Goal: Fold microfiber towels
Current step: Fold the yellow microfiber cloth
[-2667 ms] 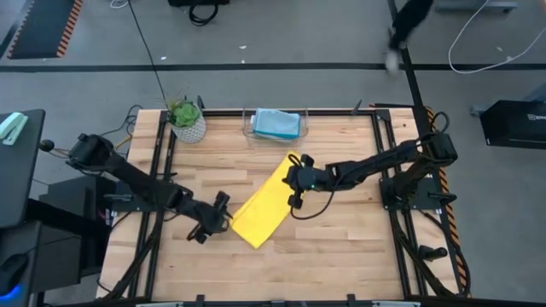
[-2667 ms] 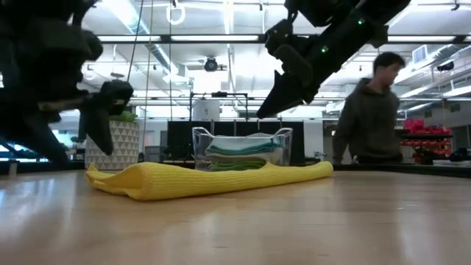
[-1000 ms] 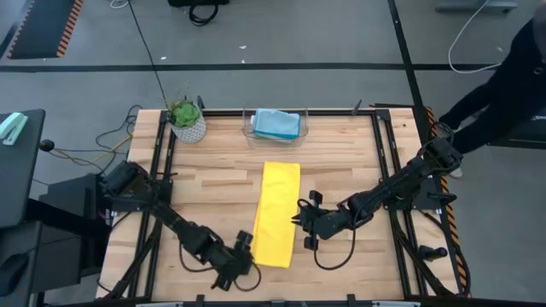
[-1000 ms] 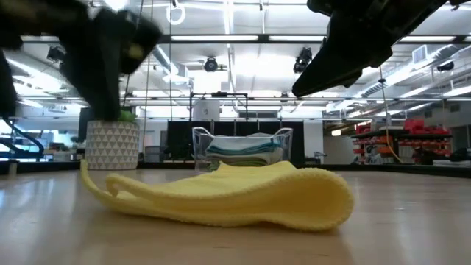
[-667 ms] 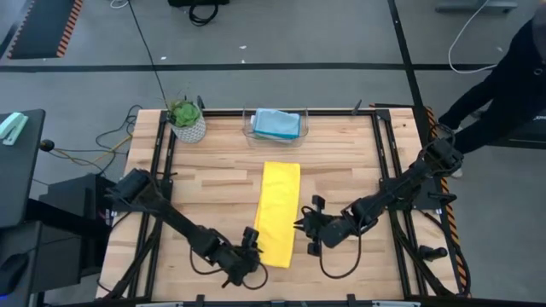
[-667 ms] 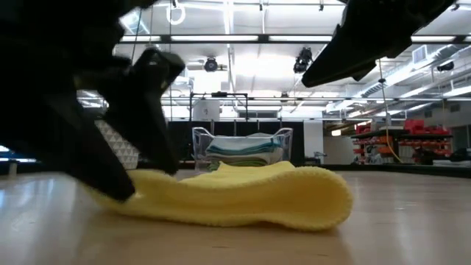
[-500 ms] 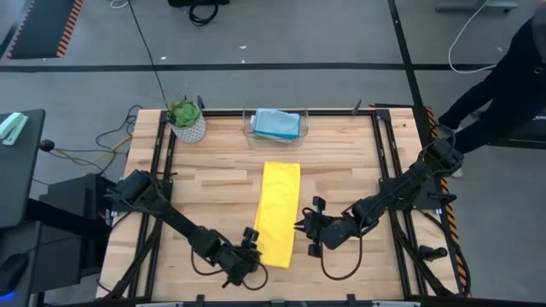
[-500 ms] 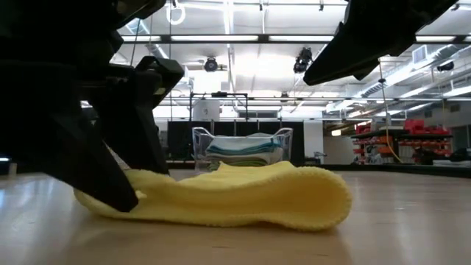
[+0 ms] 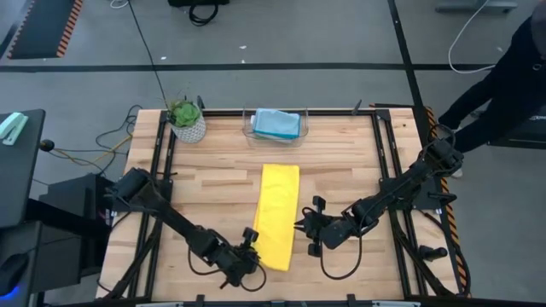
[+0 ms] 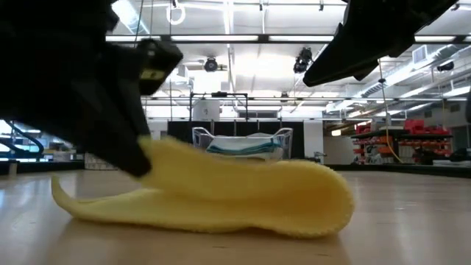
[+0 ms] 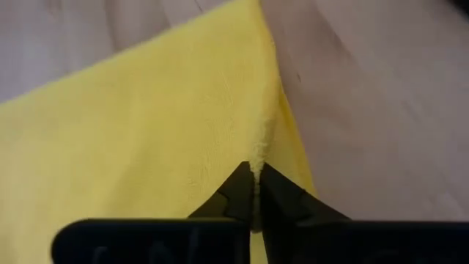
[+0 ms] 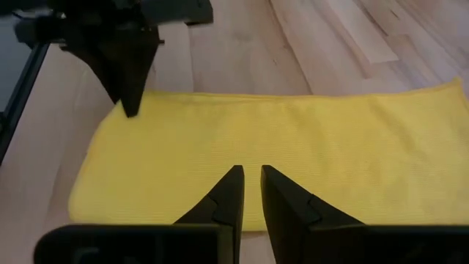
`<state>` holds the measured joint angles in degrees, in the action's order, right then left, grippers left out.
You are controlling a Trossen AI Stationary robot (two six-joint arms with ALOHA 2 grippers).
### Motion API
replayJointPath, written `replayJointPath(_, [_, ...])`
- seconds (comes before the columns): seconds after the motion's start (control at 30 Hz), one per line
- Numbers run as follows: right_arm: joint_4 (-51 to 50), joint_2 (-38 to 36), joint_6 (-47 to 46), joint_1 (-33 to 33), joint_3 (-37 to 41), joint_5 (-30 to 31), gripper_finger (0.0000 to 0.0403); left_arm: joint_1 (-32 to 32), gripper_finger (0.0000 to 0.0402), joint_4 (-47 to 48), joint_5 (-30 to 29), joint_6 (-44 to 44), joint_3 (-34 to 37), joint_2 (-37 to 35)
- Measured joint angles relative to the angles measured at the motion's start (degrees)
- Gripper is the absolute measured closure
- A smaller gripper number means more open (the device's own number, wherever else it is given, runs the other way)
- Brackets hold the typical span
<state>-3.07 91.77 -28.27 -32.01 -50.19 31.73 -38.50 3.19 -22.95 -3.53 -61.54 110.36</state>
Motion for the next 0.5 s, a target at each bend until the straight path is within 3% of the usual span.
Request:
replayJointPath(0.27, [-0.44,0.0,-0.07,-0.02,0.02,0.0,0.0345,0.0,0.0393,2.76,-0.44,-2.16,-0.04,-5.71])
replayJointPath(0.5, [-0.5,0.0,0.2,-0.46,0.02,-0.07,0.0345,-1.19,0.0379,9.85,-0.47,-7.3,0.05,-4.13])
